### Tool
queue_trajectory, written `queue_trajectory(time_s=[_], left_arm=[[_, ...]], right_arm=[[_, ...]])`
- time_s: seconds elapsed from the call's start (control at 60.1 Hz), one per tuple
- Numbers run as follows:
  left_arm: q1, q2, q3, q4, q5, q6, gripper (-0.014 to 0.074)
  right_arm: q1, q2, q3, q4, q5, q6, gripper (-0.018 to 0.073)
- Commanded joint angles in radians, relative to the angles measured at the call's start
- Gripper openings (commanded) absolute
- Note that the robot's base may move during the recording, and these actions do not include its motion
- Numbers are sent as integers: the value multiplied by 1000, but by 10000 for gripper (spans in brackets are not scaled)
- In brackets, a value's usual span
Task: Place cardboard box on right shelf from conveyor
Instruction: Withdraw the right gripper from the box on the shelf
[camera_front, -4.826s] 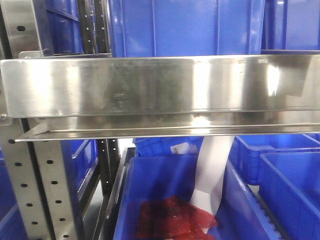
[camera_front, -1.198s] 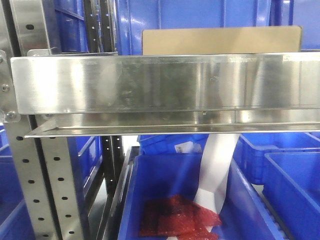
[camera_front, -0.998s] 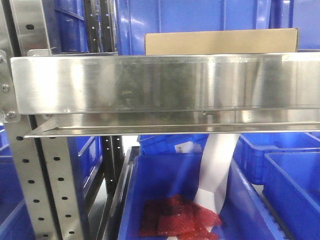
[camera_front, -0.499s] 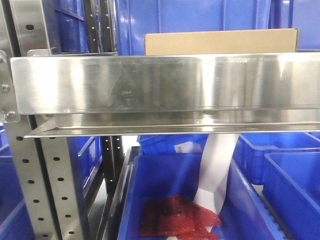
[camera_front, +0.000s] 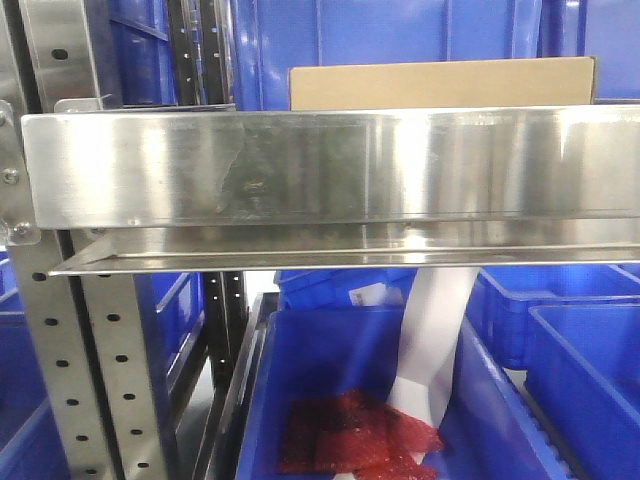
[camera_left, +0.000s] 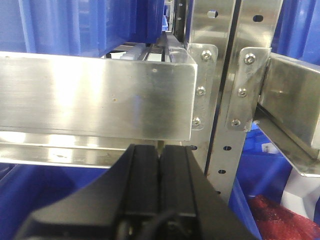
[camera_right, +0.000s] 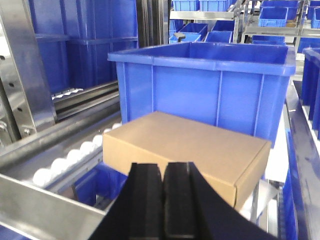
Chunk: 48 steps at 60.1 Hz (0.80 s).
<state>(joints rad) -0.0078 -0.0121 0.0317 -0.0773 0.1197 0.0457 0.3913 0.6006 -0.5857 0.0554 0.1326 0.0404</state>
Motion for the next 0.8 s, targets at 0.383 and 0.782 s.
queue_trajectory(time_s=[0.383,0.782], left_arm=[[-5,-15,8,-6,-87,0,-116],[-5,-15,8,-6,-87,0,-116]], right_arm=[[-271,-225,230,20,-116,-61,50],[-433,-627,554,29,-154,-40,50]])
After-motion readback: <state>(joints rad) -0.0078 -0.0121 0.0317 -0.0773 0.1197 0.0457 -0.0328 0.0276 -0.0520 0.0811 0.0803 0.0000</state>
